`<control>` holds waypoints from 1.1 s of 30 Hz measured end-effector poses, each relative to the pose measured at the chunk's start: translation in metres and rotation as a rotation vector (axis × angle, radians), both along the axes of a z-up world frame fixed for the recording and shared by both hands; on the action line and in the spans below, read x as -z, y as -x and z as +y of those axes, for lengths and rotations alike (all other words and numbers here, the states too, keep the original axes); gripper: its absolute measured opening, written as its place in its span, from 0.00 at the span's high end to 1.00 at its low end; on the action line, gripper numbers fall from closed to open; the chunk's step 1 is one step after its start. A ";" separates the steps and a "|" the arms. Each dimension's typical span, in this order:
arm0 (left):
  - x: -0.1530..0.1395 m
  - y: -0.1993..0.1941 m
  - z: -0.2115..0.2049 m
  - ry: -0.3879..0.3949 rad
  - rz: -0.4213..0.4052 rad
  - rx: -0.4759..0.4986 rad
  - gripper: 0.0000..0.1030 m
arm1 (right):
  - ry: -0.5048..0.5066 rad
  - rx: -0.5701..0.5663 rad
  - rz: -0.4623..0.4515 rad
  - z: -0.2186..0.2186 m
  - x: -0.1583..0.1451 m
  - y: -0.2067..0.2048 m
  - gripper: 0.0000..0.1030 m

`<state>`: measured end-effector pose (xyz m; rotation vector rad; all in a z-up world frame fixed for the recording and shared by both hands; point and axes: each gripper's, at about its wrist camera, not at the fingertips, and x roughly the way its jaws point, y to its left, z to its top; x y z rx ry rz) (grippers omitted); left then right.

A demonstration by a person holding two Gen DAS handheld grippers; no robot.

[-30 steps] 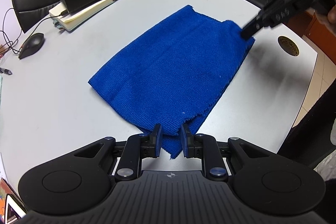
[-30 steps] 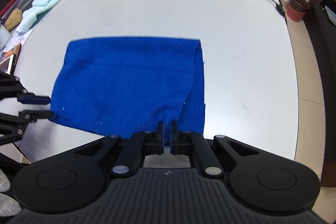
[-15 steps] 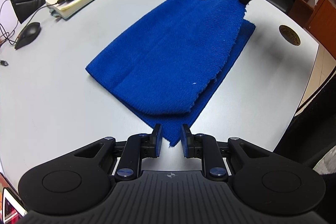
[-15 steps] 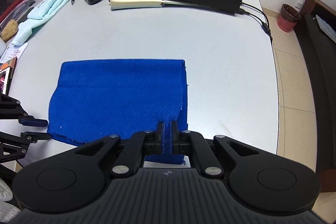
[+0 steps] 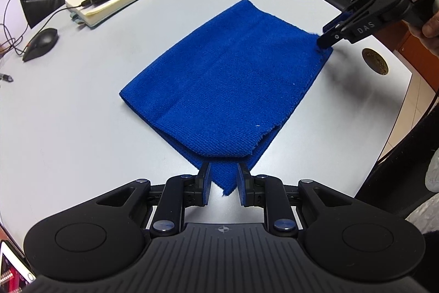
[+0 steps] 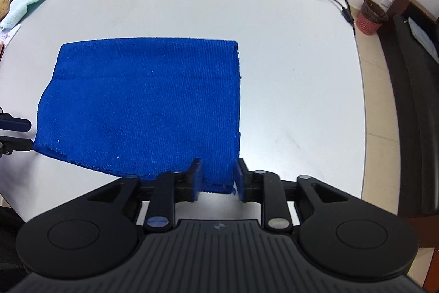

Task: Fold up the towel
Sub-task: 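Move both open grippers to the folded edge of the towel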

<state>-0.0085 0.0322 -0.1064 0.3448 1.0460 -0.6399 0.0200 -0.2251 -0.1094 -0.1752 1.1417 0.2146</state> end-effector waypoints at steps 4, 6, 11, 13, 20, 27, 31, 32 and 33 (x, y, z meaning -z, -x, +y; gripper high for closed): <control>-0.002 -0.006 0.004 0.015 0.003 -0.034 0.77 | 0.001 -0.009 -0.008 0.000 -0.003 0.000 0.70; -0.002 -0.012 0.007 0.038 0.021 -0.064 0.77 | -0.006 -0.014 -0.008 0.001 -0.003 0.000 0.70; -0.002 -0.025 0.013 0.091 0.063 -0.123 0.77 | -0.005 -0.044 -0.001 0.006 -0.002 0.000 0.70; 0.000 -0.029 0.015 0.104 0.082 -0.135 0.77 | 0.000 -0.053 0.000 0.008 -0.002 0.000 0.70; 0.007 -0.037 0.019 0.108 0.128 -0.168 0.77 | -0.008 -0.068 0.005 0.014 -0.002 -0.002 0.70; 0.010 -0.044 0.023 0.158 0.172 -0.206 0.69 | -0.013 -0.071 0.017 0.017 0.000 -0.003 0.70; 0.012 -0.048 0.024 0.177 0.198 -0.226 0.66 | -0.013 -0.069 0.021 0.017 0.001 -0.002 0.70; 0.013 -0.049 0.024 0.184 0.209 -0.229 0.65 | -0.013 -0.069 0.022 0.017 0.001 -0.002 0.70; 0.014 -0.050 0.025 0.188 0.213 -0.232 0.64 | -0.013 -0.068 0.022 0.017 0.000 -0.002 0.70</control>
